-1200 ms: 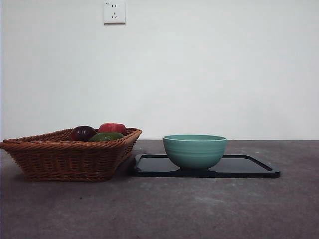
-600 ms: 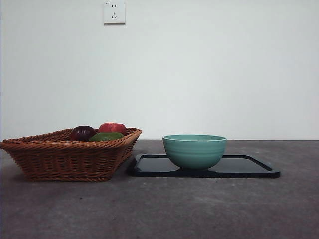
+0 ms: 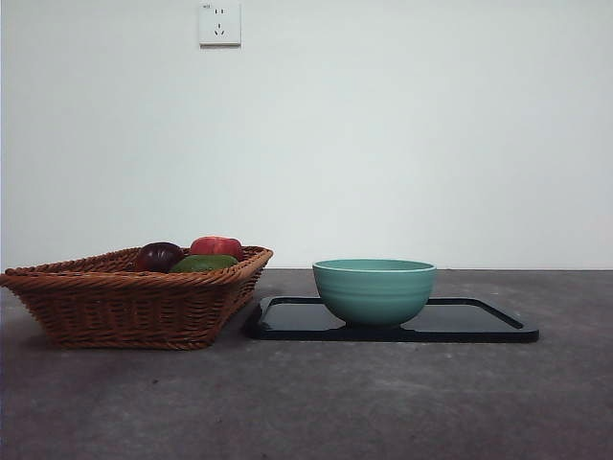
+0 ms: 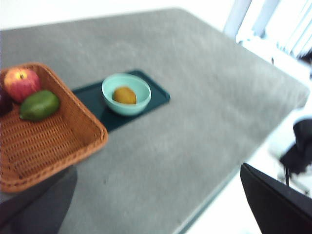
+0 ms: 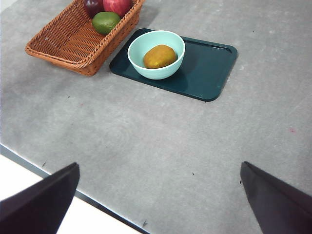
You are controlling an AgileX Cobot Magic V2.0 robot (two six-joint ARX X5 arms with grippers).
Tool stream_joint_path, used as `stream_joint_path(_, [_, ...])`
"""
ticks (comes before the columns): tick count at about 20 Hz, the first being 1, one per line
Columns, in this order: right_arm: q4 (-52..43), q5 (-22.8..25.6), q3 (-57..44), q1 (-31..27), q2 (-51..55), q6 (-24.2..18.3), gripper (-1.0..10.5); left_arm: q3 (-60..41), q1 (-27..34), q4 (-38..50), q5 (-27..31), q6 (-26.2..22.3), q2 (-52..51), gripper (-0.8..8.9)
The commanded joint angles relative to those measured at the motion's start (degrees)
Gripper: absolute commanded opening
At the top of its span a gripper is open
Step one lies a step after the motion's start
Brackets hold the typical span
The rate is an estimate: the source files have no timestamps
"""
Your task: Pick up the wifruite, put it on the bowl, pick up the plate, put it on desk
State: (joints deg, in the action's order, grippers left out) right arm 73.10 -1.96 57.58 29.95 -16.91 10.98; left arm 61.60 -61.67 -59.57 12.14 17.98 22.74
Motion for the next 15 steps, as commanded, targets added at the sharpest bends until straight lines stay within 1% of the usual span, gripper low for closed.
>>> stream_joint_path(1, [-0.26,-0.20,0.26,0.35,-0.13,0.74,5.5,0.50,-0.66,2.45,0.57,2.75,1.46,5.61])
stream_joint_path(4, [-0.24,-0.17,0.26,0.35,-0.13,0.74,5.5,0.50,-0.63,4.90,0.57,2.95,4.63,5.61])
stream_joint_path(8, [-0.35,-0.13,0.26,0.35,-0.13,0.74,5.5,0.61,-0.61,9.11,0.55,4.33,11.96,5.60])
stream_joint_path(10, [-0.70,-0.13,0.26,0.35,-0.13,0.74,5.5,1.11,-0.48,10.80,0.52,7.13,16.59,5.60])
stream_joint_path(11, [-0.76,-0.13,0.26,0.35,-0.13,0.74,5.5,1.84,-0.24,11.21,0.52,8.35,19.10,5.59])
stream_joint_path(15, [-0.92,-0.09,0.26,0.35,-0.13,0.61,5.5,7.91,1.90,10.29,-0.24,9.16,30.80,5.59])
